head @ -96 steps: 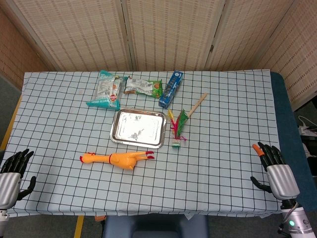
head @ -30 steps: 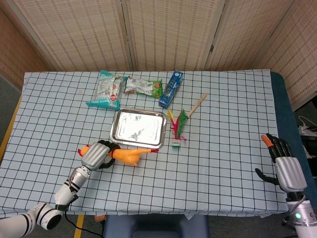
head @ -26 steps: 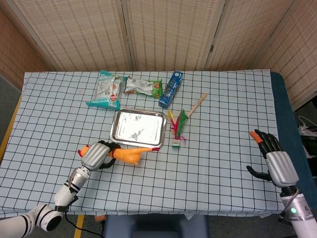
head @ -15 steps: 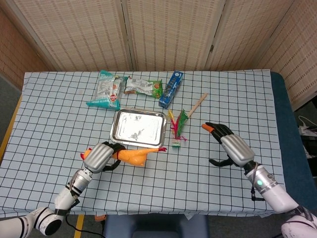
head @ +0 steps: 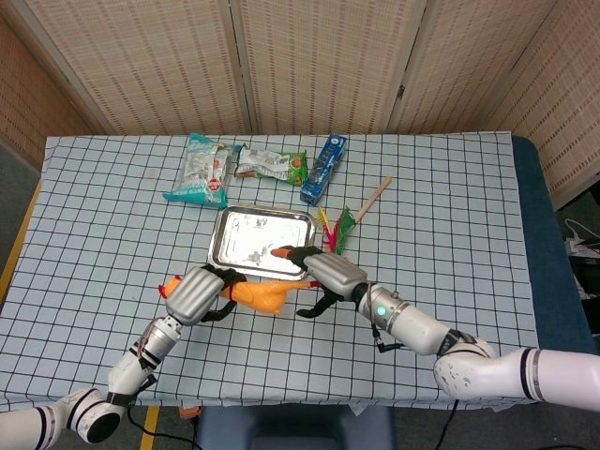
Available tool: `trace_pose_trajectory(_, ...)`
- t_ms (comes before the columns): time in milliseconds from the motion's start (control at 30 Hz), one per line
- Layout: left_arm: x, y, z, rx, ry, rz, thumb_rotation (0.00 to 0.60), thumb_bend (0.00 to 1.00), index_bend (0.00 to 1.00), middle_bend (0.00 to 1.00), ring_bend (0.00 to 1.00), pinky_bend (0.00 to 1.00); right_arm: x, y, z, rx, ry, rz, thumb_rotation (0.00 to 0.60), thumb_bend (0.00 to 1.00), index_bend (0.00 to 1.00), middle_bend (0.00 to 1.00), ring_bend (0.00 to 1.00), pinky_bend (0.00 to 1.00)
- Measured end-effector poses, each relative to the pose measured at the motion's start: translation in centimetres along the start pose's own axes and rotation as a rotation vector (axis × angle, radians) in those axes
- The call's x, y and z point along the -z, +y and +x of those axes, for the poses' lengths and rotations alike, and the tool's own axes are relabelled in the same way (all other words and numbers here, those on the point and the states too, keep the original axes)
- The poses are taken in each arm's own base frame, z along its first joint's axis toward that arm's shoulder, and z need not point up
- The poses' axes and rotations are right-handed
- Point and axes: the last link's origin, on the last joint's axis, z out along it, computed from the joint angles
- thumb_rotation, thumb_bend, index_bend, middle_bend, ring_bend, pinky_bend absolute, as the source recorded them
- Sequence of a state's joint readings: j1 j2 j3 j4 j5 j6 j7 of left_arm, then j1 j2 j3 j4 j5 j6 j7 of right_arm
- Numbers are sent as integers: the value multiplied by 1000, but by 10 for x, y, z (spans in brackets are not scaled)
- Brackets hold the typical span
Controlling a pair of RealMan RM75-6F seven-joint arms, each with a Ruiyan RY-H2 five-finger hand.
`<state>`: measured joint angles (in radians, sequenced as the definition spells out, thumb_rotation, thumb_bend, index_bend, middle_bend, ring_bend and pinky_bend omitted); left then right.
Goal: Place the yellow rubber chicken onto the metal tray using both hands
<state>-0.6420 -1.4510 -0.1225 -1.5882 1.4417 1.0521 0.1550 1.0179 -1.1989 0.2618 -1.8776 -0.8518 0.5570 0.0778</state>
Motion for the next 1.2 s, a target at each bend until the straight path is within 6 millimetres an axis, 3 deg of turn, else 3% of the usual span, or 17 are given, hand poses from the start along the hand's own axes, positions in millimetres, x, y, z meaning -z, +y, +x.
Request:
trace_pose_trajectory(333, -4, 4, 5, 5, 2, -4, 600, 578, 878, 789, 540, 457, -40, -4, -24, -15, -36, -56, 600, 184, 33, 3, 0, 25)
trace_pose_trajectory(433, -4, 7, 5, 6, 3, -10, 600, 579, 879, 790, 540, 458, -45, -4, -26, -22, -21, -67, 600, 185, 231, 159, 131, 278)
trace_pose_trajectory(467, -4, 8, 5, 6, 3, -12, 600, 578, 879, 790, 540, 458, -46, -5, -26, -22, -13, -70, 600, 188, 375, 281, 271, 446)
trace_pose_trajectory(533, -4, 9, 6, 7, 3, -15, 600, 578, 879, 791, 540, 458, -47, -5, -26, -20, -2, -73, 600, 208, 602, 445, 480, 673)
trace_pose_trajectory(667, -4, 10, 6, 9, 4, -17, 600, 578, 880, 791, 541, 457, -50, -8, -28, -5, 27, -77, 600, 299, 901, 665, 724, 940)
trace_pose_trajectory(767, -3, 11, 7, 9, 10, -17, 600, 578, 880, 792, 540, 458, -51, -10, -27, 7, 61, -74, 600, 369, 1000, 787, 858, 1000)
trace_pose_trajectory(1000, -1, 11, 11, 7, 19, -12, 600, 575, 880, 792, 541, 458, -50, -13, -31, 33, 87, -65, 600, 402, 988, 804, 876, 999)
trace_pose_trajectory(1033, -1, 11, 11, 12, 20, -12, 600, 576, 880, 792, 542, 459, -50, -13, -31, 34, 89, -63, 600, 395, 882, 759, 807, 951)
trace_pose_trajectory(1067, -1, 11, 11, 16, 21, -13, 600, 576, 880, 792, 545, 459, -49, -13, -31, 35, 97, -63, 600, 377, 696, 664, 694, 846)
trace_pose_trajectory(1100, -1, 11, 12, 21, 23, -13, 600, 576, 880, 792, 549, 459, -48, -13, -30, 36, 104, -63, 600, 345, 400, 475, 488, 650)
trace_pose_trajectory(1133, 0, 11, 12, 25, 24, -12, 600, 575, 880, 792, 553, 460, -48, -13, -29, 37, 109, -63, 600, 311, 182, 283, 299, 448)
trace_pose_trajectory(1200, 0, 11, 14, 26, 25, -11, 600, 576, 880, 792, 555, 460, -45, -13, -27, 44, 101, -61, 600, 254, 0, 40, 45, 137)
